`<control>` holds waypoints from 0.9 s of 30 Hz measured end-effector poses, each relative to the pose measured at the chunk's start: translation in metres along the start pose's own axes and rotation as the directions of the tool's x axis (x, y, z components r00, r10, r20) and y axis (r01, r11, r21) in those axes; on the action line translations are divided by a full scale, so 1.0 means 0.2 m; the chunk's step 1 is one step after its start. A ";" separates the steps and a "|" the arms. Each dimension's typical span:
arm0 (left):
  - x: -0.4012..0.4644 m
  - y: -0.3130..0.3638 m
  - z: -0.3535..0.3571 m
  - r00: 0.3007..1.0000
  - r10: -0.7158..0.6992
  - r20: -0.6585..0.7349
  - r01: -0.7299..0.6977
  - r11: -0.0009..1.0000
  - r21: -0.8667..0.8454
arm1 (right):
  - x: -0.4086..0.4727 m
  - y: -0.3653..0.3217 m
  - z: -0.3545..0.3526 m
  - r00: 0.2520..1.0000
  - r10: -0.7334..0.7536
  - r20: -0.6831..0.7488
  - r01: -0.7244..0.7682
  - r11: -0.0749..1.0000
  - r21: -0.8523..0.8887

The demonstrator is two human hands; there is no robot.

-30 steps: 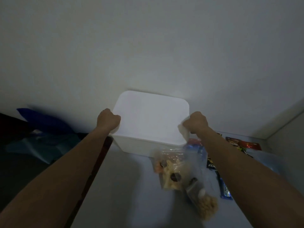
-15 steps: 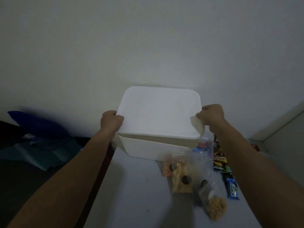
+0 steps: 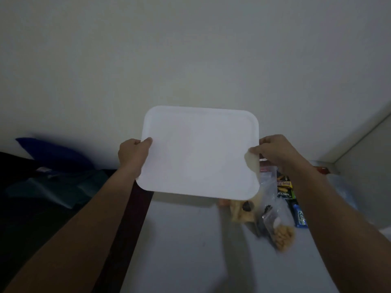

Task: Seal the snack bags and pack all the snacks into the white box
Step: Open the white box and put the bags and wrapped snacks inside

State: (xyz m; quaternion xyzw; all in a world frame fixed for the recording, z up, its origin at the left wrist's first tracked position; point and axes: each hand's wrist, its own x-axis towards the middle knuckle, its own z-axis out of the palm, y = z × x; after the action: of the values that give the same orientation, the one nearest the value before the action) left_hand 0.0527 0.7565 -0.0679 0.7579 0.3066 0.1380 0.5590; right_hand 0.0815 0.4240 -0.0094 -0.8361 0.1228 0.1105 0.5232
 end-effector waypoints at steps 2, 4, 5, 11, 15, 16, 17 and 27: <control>-0.06 -0.05 -0.05 1.000 -0.004 -0.022 0.004 1.000 0.004 | -0.07 0.04 0.03 1.000 0.000 0.007 0.000 0.999 -0.038; -0.11 -0.11 -0.09 0.999 -0.024 -0.026 0.024 1.000 -0.009 | -0.15 0.08 0.06 1.000 0.001 0.006 -0.001 0.998 -0.068; -0.15 -0.14 -0.11 0.999 -0.027 -0.030 0.027 1.000 -0.010 | -0.19 0.10 0.08 1.000 0.002 0.009 -0.001 0.997 -0.075; -0.35 -0.36 -0.23 0.994 -0.057 -0.094 0.065 0.994 0.086 | -0.41 0.29 0.17 0.998 -0.014 0.064 0.028 0.974 -0.225; -0.49 -0.55 -0.26 0.990 -0.119 -0.080 0.130 0.978 0.164 | -0.52 0.52 0.25 0.999 0.010 0.050 0.004 0.966 -0.258; -0.52 -0.61 -0.26 0.989 -0.133 -0.062 0.143 0.971 0.193 | -0.54 0.59 0.27 0.998 0.022 0.055 -0.007 0.965 -0.263; -0.54 -0.66 -0.26 0.988 -0.146 -0.047 0.153 0.962 0.224 | -0.57 0.66 0.30 0.997 0.037 0.061 -0.018 0.960 -0.280; -0.78 -1.06 -0.25 0.939 -0.326 0.107 0.246 0.856 0.455 | -0.71 1.12 0.44 0.981 0.145 0.128 -0.053 0.838 -0.543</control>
State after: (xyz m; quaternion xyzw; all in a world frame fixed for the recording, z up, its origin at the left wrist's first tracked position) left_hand -0.1615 0.7379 -0.2279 0.8183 0.3872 -0.0880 0.4155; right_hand -0.1295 0.4220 -0.1916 -0.9295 0.0867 0.2358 0.2699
